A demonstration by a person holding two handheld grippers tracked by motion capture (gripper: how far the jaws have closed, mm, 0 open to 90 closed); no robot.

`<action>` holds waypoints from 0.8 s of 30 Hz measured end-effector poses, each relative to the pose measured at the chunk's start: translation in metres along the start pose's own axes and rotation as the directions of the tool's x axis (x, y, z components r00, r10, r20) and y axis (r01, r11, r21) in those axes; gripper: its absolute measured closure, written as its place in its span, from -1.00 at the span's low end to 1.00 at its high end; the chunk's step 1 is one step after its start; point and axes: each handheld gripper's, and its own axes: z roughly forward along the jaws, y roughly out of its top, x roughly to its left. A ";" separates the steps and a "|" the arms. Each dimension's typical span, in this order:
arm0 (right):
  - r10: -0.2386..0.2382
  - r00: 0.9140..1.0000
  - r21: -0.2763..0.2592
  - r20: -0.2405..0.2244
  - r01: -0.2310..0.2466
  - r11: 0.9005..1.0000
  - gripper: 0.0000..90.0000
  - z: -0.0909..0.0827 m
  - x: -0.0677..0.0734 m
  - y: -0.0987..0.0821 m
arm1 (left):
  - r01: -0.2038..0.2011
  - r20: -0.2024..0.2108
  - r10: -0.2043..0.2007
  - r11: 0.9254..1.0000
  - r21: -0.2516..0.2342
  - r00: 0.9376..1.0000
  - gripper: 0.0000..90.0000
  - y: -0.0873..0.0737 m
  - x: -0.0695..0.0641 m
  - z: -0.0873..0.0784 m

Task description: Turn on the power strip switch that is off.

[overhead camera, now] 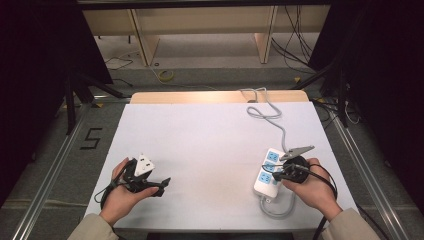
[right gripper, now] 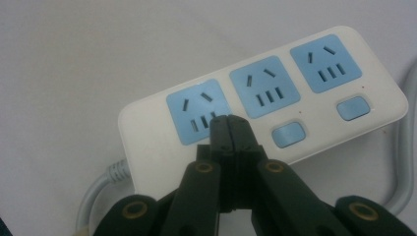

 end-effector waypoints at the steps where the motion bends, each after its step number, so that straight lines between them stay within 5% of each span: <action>1: 0.001 1.000 -0.001 0.001 -0.001 1.000 1.00 -0.001 0.000 0.000 | 0.000 -0.001 0.000 1.000 -0.001 1.000 -0.77 0.000 0.000 0.000; 24: 0.019 1.000 -0.075 0.021 -0.017 0.997 0.96 -0.013 -0.006 -0.009 | 0.003 -0.003 -0.003 1.000 -0.003 1.000 -0.78 -0.001 0.001 -0.001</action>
